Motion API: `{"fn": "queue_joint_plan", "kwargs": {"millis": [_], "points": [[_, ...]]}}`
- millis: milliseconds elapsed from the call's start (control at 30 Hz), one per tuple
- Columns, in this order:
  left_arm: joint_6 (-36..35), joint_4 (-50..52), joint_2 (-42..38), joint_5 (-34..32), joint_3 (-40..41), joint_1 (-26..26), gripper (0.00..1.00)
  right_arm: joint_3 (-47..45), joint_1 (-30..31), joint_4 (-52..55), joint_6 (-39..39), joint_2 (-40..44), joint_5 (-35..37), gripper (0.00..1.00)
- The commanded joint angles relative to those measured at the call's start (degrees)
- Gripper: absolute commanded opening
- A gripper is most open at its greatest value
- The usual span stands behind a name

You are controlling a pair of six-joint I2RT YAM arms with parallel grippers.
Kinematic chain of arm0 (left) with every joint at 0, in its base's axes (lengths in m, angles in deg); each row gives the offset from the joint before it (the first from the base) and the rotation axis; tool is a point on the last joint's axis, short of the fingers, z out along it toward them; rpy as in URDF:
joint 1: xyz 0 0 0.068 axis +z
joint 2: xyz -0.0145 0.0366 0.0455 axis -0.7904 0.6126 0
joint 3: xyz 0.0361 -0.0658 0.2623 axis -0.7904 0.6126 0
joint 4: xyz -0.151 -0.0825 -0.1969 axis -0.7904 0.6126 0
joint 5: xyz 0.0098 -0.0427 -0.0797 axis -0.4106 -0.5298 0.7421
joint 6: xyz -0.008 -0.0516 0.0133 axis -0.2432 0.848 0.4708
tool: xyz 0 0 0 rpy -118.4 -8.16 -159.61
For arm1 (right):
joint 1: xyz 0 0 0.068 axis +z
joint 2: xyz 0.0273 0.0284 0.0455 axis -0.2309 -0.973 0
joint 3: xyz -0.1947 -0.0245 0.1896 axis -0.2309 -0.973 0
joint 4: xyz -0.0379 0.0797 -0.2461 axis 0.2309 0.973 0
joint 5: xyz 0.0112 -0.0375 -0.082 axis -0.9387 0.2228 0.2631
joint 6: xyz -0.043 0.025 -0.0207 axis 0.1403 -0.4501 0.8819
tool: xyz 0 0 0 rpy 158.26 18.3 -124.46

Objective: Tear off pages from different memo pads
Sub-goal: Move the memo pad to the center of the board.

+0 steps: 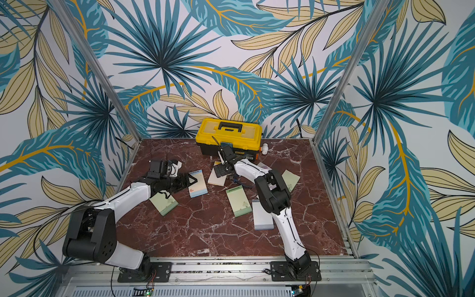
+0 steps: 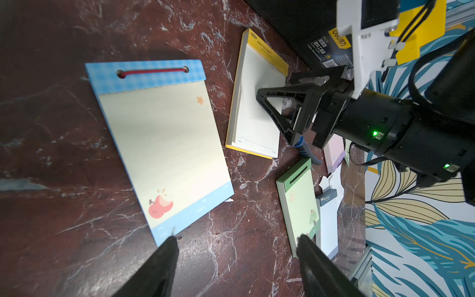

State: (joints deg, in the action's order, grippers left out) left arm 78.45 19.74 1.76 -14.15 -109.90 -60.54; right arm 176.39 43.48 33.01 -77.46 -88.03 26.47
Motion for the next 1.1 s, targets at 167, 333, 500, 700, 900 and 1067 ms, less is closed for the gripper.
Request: {"fn": "queue_joint_plan", "kwargs": {"millis": [167,333,500,700,900,1067], "points": [[0.33,-1.39,-1.97,0.47,1.46,-0.27,0.75,2.96,0.07,11.23,4.10,-1.49,-7.35,0.99],[0.41,-1.73,-2.47,0.75,1.54,-0.53,0.75,-4.46,1.92,10.62,4.87,1.66,-7.54,0.97],[1.07,-3.05,-2.38,0.82,2.32,-1.58,0.75,-10.58,5.27,10.85,4.78,4.92,-5.99,0.97],[3.03,-5.20,-3.17,0.79,4.04,-2.62,0.76,-17.78,7.47,10.33,1.74,9.40,-5.71,0.96],[4.75,-6.42,-4.16,0.27,6.42,-4.77,0.75,-27.01,9.33,7.23,-0.06,16.27,-7.85,0.94],[7.11,-7.32,-5.43,-0.56,9.28,-6.97,0.74,-31.59,9.57,6.62,-3.14,21.70,-13.34,0.93]]}}
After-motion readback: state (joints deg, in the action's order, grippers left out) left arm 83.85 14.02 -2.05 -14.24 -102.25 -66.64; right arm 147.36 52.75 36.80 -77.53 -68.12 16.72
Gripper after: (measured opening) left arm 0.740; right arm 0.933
